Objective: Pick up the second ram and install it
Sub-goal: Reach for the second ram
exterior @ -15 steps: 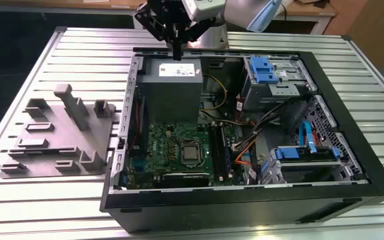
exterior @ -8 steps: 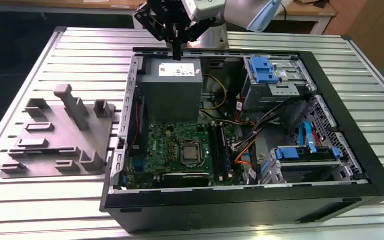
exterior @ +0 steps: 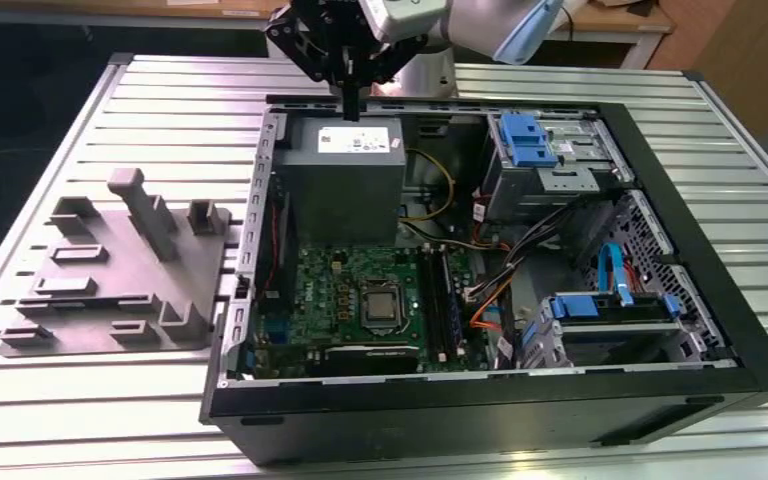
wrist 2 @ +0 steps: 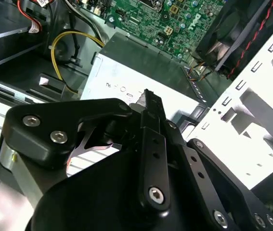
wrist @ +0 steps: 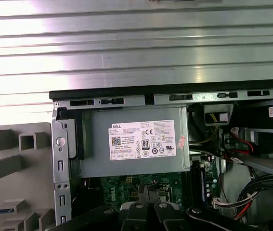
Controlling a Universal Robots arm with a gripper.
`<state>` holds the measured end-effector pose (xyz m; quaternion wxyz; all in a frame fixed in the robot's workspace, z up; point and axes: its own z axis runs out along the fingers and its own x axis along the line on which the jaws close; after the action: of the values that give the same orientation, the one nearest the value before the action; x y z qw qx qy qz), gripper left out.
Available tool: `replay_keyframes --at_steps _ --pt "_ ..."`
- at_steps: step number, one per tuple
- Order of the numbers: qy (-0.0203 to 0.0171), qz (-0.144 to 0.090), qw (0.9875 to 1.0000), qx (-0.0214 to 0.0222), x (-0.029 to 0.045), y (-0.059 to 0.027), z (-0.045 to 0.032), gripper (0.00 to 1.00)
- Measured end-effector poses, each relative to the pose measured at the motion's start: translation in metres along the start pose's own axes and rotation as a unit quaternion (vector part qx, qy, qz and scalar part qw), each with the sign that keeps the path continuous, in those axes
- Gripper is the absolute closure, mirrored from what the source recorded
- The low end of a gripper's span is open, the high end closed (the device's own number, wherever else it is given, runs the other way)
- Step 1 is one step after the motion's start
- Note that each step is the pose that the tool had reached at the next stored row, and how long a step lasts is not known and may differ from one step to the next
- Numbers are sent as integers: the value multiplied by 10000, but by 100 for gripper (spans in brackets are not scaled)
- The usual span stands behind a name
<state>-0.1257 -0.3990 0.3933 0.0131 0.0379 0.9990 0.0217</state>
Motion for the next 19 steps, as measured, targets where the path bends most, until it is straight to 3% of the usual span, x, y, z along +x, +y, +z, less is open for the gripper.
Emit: replay_keyframes --at_steps 19 --pt "-1 0 10000 0 378 -28 -10 90"
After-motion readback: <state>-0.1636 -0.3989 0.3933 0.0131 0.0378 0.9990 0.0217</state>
